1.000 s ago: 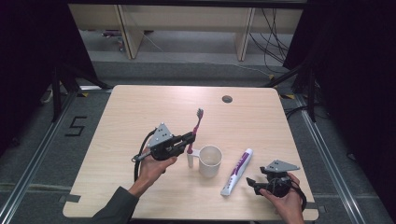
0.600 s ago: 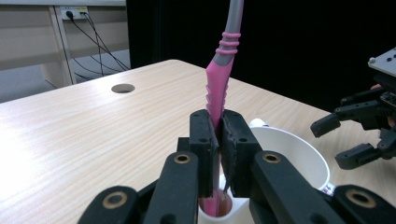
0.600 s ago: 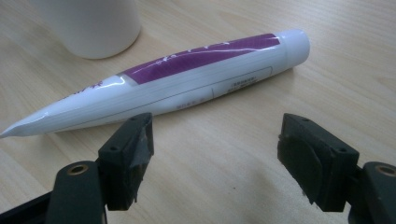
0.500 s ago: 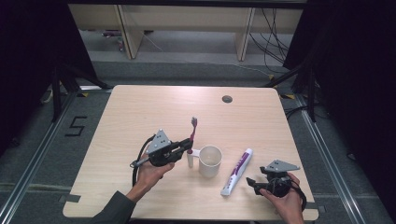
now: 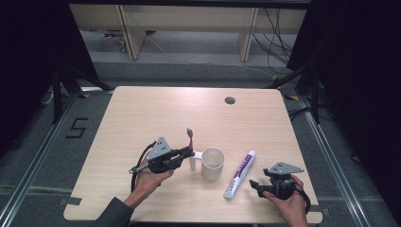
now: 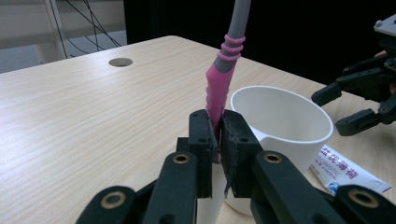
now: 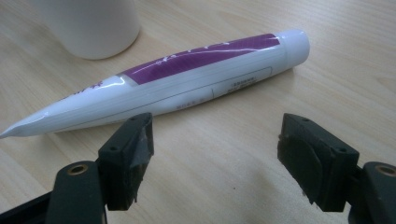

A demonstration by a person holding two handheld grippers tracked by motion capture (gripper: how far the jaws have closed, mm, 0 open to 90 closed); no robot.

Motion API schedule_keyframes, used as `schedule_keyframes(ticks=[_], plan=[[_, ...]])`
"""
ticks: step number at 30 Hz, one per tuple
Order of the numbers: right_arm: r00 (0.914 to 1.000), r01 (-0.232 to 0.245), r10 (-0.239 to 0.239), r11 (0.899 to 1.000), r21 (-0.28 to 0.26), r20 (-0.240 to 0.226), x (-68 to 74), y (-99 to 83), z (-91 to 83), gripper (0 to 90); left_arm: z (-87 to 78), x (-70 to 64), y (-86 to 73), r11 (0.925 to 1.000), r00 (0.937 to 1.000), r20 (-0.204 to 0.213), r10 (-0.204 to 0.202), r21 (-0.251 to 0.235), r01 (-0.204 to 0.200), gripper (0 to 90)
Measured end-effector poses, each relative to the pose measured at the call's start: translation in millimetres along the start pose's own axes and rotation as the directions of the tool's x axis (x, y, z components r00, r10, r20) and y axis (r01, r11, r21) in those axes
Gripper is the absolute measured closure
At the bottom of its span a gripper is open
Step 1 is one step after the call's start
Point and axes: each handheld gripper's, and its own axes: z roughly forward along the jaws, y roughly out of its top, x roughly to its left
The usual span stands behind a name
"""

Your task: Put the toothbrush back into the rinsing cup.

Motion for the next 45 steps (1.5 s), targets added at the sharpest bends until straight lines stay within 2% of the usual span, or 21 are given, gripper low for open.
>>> schedule_keyframes(ticks=[5, 7, 9, 10, 11, 12, 15, 16, 18, 20, 22, 25, 26, 27, 29, 30, 32, 36, 38, 42, 45], plan=[[0.9999, -0.012, 0.012, 1.000, 0.006, 0.001, 0.9, 0.5, -0.8, 27.6, -0.6, -0.7, 0.1, 1.0000, 0.9999, 0.009, 0.005, 0.002, -0.005, 79.6], [1.0000, -0.009, 0.009, 1.000, 0.006, -0.002, 0.7, 0.2, -0.6, 27.6, -0.4, -1.5, 0.3, 0.9999, 0.9999, -0.005, 0.013, -0.002, -0.013, 69.5], [0.9998, -0.008, 0.008, 1.000, -0.001, 0.019, 1.1, 0.6, -1.8, 27.6, -2.2, -2.5, 1.1, 0.9999, 0.9998, -0.009, 0.015, 0.004, -0.015, 66.8], [0.9999, -0.017, 0.017, 1.000, 0.006, -0.001, 1.3, 0.5, -0.8, 27.6, -2.4, -2.7, 1.4, 1.0000, 0.9999, -0.007, 0.009, -0.003, -0.009, 65.2], [1.0000, 0.004, -0.004, 1.000, 0.001, 0.004, 0.0, 0.0, -0.1, 27.6, -3.7, -2.8, 2.3, 1.0000, 0.9998, -0.016, 0.008, 0.004, -0.008, 61.4], [0.9998, -0.016, 0.016, 1.000, 0.007, -0.013, 0.8, 0.2, 0.1, 27.6, -4.3, -2.7, 2.7, 1.0000, 0.9999, -0.014, 0.000, -0.003, 0.000, 56.4], [0.9998, -0.008, 0.008, 1.000, -0.002, 0.020, 1.0, 0.6, -1.8, 27.6, -9.4, -3.4, 4.6, 1.0000, 0.9998, -0.020, 0.000, -0.004, 0.000, 53.5], [0.9999, -0.011, 0.011, 1.000, 0.006, 0.001, 0.8, 0.6, -0.8, 27.6, -10.8, -3.8, 5.2, 1.0000, 0.9998, -0.022, -0.002, -0.005, 0.002, 51.8], [0.9999, -0.012, 0.012, 1.000, 0.006, -0.001, 0.9, 0.3, -0.8, 27.6, -14.8, -5.4, 6.6, 0.9999, 0.9996, -0.024, -0.015, 0.004, 0.015, 47.3], [0.9998, -0.007, 0.007, 1.000, -0.003, 0.021, 1.0, 0.7, -1.9, 27.6, -18.7, -6.7, 7.2, 1.0000, 0.9998, -0.021, -0.004, 0.003, 0.004, 45.6], [1.0000, -0.004, 0.004, 1.000, 0.001, 0.001, 0.2, 0.0, -0.3, 27.6, -24.2, -7.4, 7.3, 0.9998, 0.9998, -0.020, 0.006, 0.020, -0.005, 42.7], [0.9999, -0.013, 0.013, 1.000, -0.001, 0.001, 1.0, 0.5, -1.1, 27.6, -33.8, -7.7, 4.6, 0.9993, 0.9997, -0.024, -0.003, 0.037, 0.004, 39.8], [0.9998, -0.006, 0.006, 1.000, -0.004, 0.019, 0.8, 0.7, -1.7, 27.6, -36.8, -7.2, 3.1, 0.9993, 0.9998, -0.022, -0.004, 0.038, 0.005, 39.0], [0.9999, -0.017, 0.017, 1.000, 0.005, -0.001, 1.1, 0.5, -0.7, 27.6, -40.2, -6.8, 1.8, 0.9989, 0.9996, -0.026, -0.006, 0.046, 0.007, 38.2], [0.9999, -0.013, 0.013, 1.000, 0.004, -0.001, 1.2, 0.5, -0.9, 27.7, -46.8, -4.8, -1.6, 0.9982, 0.9995, -0.030, -0.013, 0.059, 0.015, 36.5], [0.9998, -0.007, 0.007, 1.000, -0.003, 0.019, 1.1, 0.7, -1.7, 27.6, -49.3, -4.1, -2.5, 0.9978, 0.9993, -0.034, -0.016, 0.064, 0.018, 35.3], [0.9999, -0.013, 0.013, 1.000, 0.003, -0.002, 0.7, 0.6, -0.7, 27.6, -54.9, -1.3, -5.2, 0.9975, 0.9990, -0.040, -0.023, 0.066, 0.025, 34.5], [0.9999, -0.015, 0.015, 1.000, 0.003, -0.002, 0.9, 0.6, -0.7, 27.6, -64.6, 4.4, -11.7, 0.9953, 0.9978, -0.054, -0.037, 0.087, 0.042, 31.8], [1.0000, 0.002, -0.002, 1.000, -0.001, 0.007, -0.4, 0.3, -0.6, 27.6, -68.1, 6.0, -16.3, 0.9933, 0.9967, -0.065, -0.048, 0.102, 0.054, 30.8], [0.9992, -0.041, 0.041, 0.999, 0.009, -0.001, -0.2, -1.0, -0.9, 27.6, -74.3, 8.9, -26.1, 0.9875, 0.9954, -0.075, -0.060, 0.142, 0.070, 28.9], [0.9999, -0.012, 0.012, 1.000, -0.004, 0.001, -4.4, -1.5, 0.6, 27.6, -78.0, 10.1, -31.0, 0.9831, 0.9937, -0.091, -0.065, 0.165, 0.080, 27.2]])
